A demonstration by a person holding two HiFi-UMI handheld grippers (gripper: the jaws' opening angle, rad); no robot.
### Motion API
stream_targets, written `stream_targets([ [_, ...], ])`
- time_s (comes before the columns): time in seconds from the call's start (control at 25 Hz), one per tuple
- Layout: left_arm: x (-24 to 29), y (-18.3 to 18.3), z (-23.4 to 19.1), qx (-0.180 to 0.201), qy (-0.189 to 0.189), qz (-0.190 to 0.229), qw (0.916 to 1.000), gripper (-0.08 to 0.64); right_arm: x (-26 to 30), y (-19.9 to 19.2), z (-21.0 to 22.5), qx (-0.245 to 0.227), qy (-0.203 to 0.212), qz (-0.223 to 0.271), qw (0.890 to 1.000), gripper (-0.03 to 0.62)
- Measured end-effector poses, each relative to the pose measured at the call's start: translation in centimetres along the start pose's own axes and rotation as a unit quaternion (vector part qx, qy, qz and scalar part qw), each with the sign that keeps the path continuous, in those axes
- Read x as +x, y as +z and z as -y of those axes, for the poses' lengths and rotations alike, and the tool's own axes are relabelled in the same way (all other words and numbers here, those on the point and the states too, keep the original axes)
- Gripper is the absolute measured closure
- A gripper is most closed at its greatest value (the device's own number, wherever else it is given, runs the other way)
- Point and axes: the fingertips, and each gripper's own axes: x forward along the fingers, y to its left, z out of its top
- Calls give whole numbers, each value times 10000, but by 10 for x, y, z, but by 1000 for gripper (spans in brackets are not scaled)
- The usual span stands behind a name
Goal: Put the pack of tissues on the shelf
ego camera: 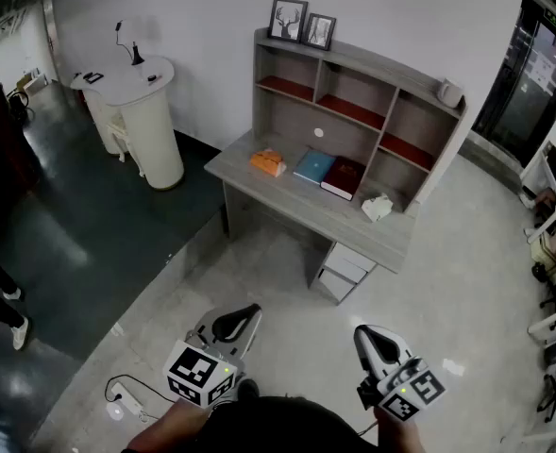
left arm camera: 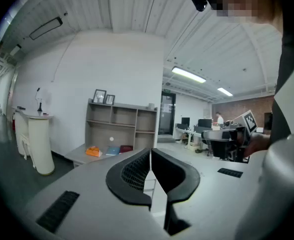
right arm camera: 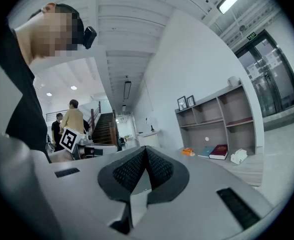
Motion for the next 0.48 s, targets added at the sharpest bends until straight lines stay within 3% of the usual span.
stream_targets([
  [0.48, -4, 1, -30, 0, -88, 118, 9999, 537, 31, -2, -9, 29, -13, 31, 10000, 575],
])
